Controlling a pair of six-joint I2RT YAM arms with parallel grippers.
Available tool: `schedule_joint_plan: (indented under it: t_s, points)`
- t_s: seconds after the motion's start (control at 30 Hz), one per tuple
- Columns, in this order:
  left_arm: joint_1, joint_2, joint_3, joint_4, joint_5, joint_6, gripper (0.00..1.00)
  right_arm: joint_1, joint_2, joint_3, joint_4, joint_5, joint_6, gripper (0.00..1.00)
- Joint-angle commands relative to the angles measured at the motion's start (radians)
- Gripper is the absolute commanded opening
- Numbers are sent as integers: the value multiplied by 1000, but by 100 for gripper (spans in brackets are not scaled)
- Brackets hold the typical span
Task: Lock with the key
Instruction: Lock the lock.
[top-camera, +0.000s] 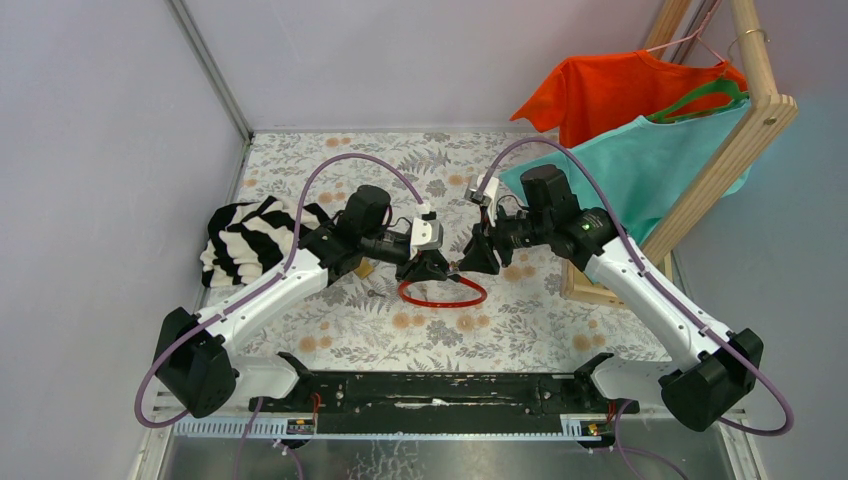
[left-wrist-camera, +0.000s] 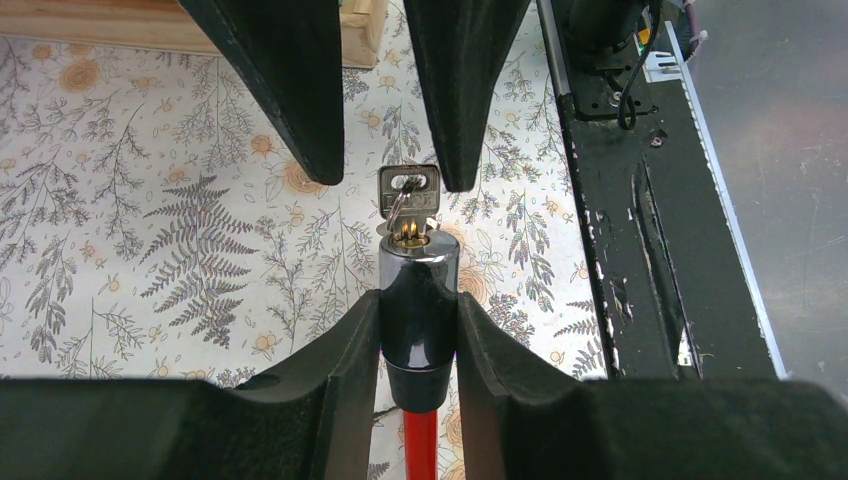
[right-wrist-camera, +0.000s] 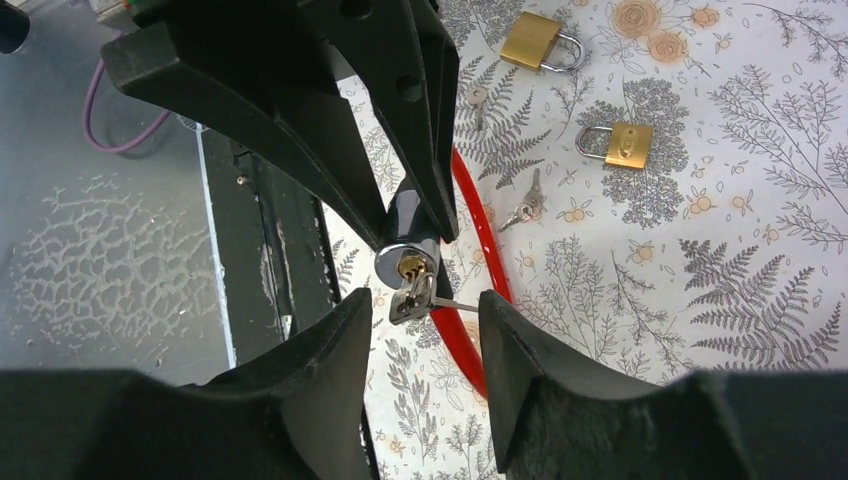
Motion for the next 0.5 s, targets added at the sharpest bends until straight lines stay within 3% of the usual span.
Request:
schedule_joint_plan:
  t_s: [0.0,0.27,0.47]
  points:
    - [-2,14,-16,-9,-27,-11,0,-4,-16,10,5,-54,17,49]
    - [-2,14,-17,-9,-26,-11,0,-1,6,8,14,-70,26,39]
    - [-2,17,-17,-9,-27,-10,0,10,10,3,10,-57,19,38]
